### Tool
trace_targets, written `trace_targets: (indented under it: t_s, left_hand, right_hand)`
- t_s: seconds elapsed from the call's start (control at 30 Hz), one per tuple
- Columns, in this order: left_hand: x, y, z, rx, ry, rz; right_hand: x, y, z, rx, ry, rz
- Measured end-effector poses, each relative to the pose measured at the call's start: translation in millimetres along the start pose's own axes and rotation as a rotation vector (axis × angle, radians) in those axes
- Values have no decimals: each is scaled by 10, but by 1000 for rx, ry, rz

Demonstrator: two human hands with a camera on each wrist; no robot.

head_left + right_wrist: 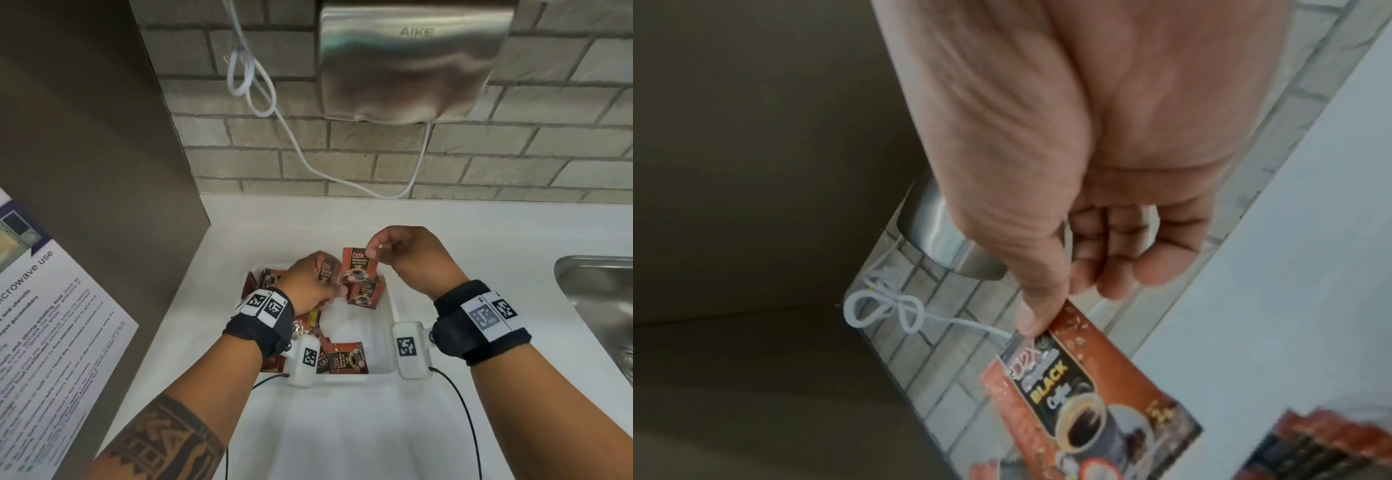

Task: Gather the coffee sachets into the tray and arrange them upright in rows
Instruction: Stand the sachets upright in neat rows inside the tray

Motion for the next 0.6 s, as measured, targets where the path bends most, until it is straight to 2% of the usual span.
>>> trace_targets:
  t_s: [0.1,0.2,0.3,0.47,0.6]
  left_hand:
    - [255,-95,-13,118,188,172]
    - [296,-282,-70,252,281,231]
    - [265,-501,-78,363,301,266]
    - [220,-777,19,419,352,374]
    - [154,-851,116,453,319,542]
  right_hand:
    - [-273,20,13,-3,-88,-36]
    - [-545,-61,8,42,-179,-87]
    - [-715,-146,28,81,-221,-157]
    - [-805,-236,58,128,-256,-297]
    - [-863,-284,102,150,-297,-324]
Point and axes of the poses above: each hand's wrist, its own z-axis towards the middle knuckle, its own y-axis out of the back of the hand, x = y × z, the point moved 7 cm from there along z, towards the middle knuckle, and after that the axes turned 5 degrees about z, right-handed, at the moved point
